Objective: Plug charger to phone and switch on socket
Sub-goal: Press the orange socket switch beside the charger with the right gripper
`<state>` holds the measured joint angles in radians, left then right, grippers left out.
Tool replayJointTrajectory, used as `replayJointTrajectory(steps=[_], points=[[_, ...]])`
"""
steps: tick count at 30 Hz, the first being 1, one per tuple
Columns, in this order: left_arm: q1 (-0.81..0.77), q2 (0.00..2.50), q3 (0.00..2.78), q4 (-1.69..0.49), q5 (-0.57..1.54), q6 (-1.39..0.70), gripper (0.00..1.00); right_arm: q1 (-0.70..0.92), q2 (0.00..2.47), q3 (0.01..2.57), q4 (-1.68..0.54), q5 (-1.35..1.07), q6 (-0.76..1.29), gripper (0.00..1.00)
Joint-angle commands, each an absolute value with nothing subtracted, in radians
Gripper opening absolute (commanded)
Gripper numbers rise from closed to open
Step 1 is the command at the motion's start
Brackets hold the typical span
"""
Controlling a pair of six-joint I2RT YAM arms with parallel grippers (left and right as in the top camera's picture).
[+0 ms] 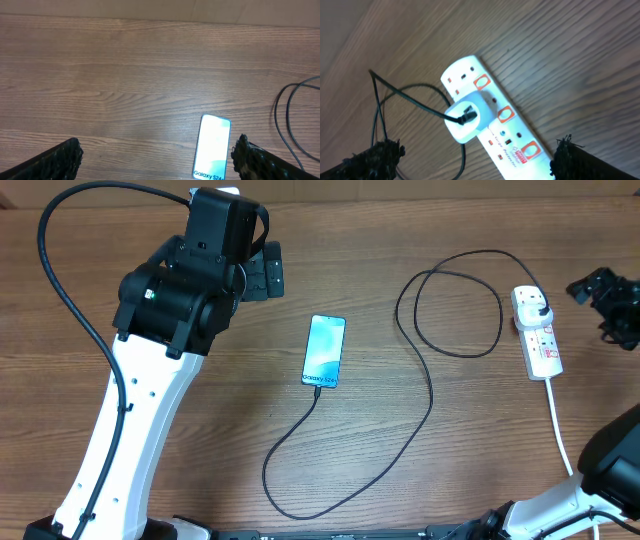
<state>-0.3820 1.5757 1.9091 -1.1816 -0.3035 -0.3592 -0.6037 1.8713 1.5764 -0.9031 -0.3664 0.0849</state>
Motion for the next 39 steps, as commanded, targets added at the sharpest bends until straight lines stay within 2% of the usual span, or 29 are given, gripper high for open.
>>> replayJointTrajectory(steps=[1,10,19,28,39], points=[[-0.38,1.583,1.905,-1.178,-0.321,-0.344,1.0,-0.577,1.859,1.51,-0.852,-0.398,0.078,1.0],[-0.38,1.582,1.905,-1.178,-0.321,-0.344,1.0,-0.505,1.859,1.377,-0.668,-0.394,0.081,1.0],[-0.38,1.583,1.905,-1.178,-0.321,-0.344,1.0,-0.505,1.872,1.374,-0.602,-0.331,0.081,1.0],[-0.38,1.583,1.905,-1.178,-0.321,-0.344,1.0,-0.505,1.995,1.374,-0.579,-0.372,0.103,1.0],[-0.38,1.583,1.905,-1.178,-0.321,-0.344,1.0,-0.505,2.011,1.374,-0.58,-0.421,0.07,1.0]])
